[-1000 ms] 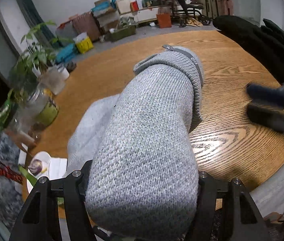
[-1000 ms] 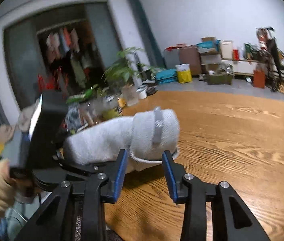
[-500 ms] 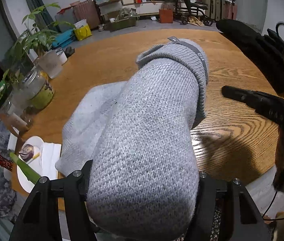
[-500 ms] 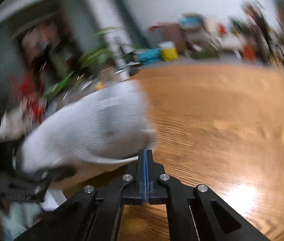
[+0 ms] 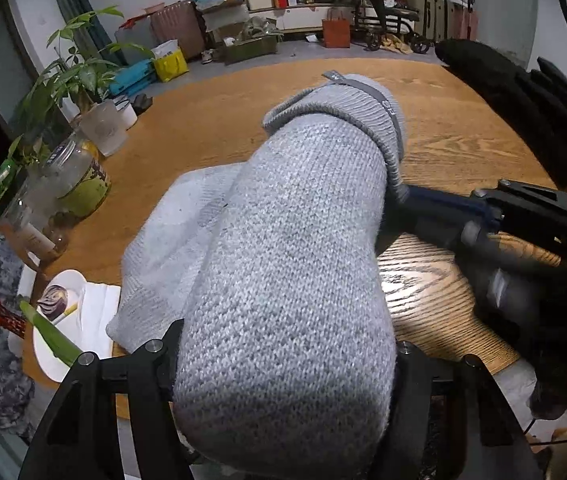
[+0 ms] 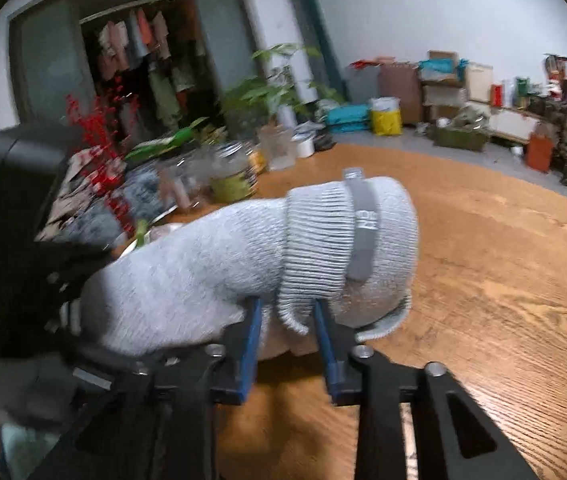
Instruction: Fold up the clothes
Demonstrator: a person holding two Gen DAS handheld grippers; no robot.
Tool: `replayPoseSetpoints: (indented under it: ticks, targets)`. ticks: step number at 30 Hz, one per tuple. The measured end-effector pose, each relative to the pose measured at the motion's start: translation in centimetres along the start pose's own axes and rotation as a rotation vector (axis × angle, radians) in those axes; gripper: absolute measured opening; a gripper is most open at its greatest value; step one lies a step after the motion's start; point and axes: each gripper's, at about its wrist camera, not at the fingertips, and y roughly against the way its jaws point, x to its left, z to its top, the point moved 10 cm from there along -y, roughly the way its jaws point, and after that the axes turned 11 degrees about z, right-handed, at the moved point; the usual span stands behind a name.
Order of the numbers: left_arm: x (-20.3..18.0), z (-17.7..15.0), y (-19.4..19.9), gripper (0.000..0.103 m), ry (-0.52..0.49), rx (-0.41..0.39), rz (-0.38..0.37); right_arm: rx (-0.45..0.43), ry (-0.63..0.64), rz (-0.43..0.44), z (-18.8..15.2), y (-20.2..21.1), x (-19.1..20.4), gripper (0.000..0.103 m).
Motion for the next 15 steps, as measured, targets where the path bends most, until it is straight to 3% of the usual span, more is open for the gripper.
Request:
replayPoseSetpoints:
  ticks: [4, 13, 15]
  targets:
    - [0.0, -0.5, 0.1, 0.065, -0.01, -0.008, -0.027, -0.045, -0.11, -0.04, -0.3, 1.7, -3.4, 0.004]
    - [-2.3, -3.1, -0.1, 0.065, -0.146, -0.014, 0.009, -0.088, -0.4, -0.13, -1.1, 3.0, -13.4, 0.004]
    - [-2.5, -3.3, -0.1, 0.065, -0.156, -0.013, 0.016, -0.111, -0.487, -0.116, -0.7, 2.9, -15.5, 0.005]
